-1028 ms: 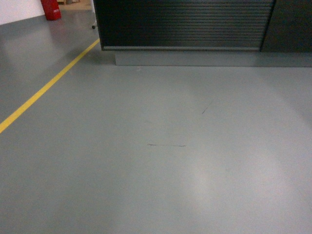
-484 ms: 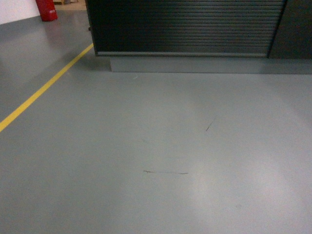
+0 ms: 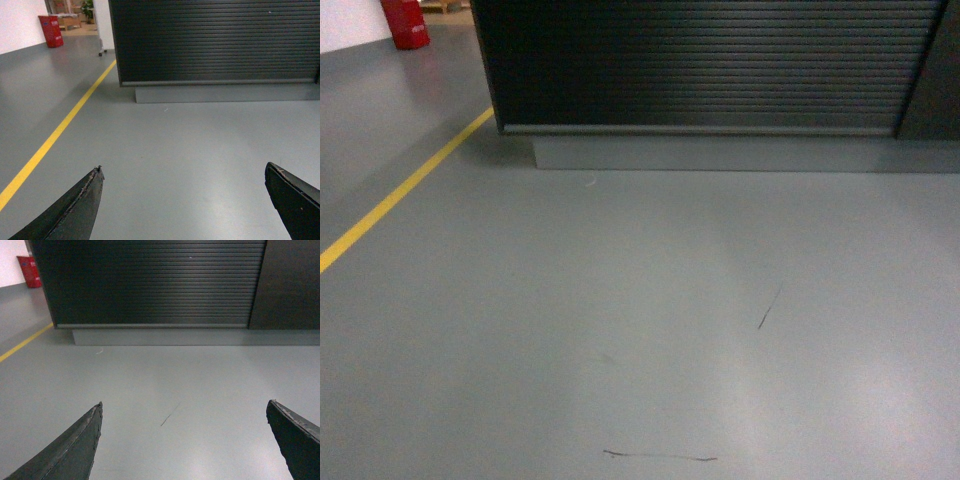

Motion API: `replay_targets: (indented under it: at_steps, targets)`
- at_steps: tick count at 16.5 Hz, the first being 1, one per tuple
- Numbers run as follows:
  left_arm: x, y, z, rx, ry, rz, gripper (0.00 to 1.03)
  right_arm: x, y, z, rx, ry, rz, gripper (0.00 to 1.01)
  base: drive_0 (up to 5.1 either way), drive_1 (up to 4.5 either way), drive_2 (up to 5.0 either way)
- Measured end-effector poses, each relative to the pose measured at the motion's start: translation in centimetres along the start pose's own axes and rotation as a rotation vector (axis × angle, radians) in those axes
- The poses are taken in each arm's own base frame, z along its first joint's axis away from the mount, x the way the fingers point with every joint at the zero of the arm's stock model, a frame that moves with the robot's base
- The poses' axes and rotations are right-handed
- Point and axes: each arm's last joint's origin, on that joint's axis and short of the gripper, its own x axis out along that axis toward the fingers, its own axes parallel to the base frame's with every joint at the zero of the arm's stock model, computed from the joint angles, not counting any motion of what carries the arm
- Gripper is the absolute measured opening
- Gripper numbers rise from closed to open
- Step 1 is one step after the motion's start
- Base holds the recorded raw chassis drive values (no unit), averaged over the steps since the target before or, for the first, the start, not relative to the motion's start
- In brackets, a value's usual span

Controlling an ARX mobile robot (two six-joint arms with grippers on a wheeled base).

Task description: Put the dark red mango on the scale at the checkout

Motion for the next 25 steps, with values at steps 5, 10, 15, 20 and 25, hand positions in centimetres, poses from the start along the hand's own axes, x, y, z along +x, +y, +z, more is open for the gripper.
replay_targets:
  at_steps: [5, 10, 15, 20, 25]
  targets:
    - [0.0, 0.0, 0.0, 0.0, 0.0, 0.0, 0.98, 0.0, 0.0, -0.03, 0.0, 0.003, 0.0, 0.98, 0.0, 0.0, 0.0]
    - [0.0, 0.0, -0.03, 0.0, 0.003, 0.0, 0.98, 0.0, 0.0, 0.0, 0.0, 0.0, 0.0, 0.98, 0.0, 0.0, 0.0]
    - [0.0, 0.0, -0.03, 0.0, 0.003, 0.0, 0.98, 0.0, 0.0, -0.02, 0.0, 0.002, 0.0, 0.98, 0.0, 0.0, 0.0]
    - [0.0, 0.0, -0.04, 0.0, 0.004, 0.0, 0.98, 0.0, 0.0, -0.03, 0.0, 0.003, 0.0, 0.98, 0.0, 4.35, -4.3]
    - [0.0, 0.0, -0.05, 0.0, 0.005, -0.001, 0.98, 0.0, 0.0, -0.05, 0.0, 0.005, 0.0, 0.98, 0.1, 4.46, -4.2]
